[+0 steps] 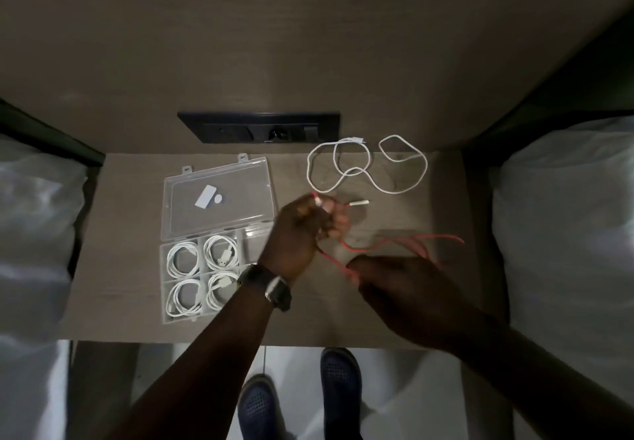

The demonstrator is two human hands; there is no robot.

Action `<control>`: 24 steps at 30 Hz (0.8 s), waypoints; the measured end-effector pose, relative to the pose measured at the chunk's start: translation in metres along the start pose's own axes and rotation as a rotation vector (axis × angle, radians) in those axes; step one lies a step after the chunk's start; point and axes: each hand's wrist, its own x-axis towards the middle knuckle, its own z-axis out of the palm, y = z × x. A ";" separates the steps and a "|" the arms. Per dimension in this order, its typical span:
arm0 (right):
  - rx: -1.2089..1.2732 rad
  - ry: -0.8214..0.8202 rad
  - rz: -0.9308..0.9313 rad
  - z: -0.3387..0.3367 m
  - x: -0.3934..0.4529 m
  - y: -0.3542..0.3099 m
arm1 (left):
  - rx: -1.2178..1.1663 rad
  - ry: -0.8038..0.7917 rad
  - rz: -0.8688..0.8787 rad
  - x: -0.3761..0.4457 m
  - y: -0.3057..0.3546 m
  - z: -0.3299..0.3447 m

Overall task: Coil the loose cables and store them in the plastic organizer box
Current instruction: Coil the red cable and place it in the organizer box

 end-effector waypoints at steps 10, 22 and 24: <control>0.593 0.211 0.207 0.001 0.051 0.045 | -0.706 -0.386 -0.451 -0.037 0.018 0.024; 0.183 -0.065 -0.063 0.005 -0.023 0.001 | -0.034 0.146 0.120 -0.019 0.030 -0.020; 0.230 0.129 -0.045 -0.020 -0.008 0.005 | 0.182 -0.050 0.061 -0.030 0.015 -0.003</control>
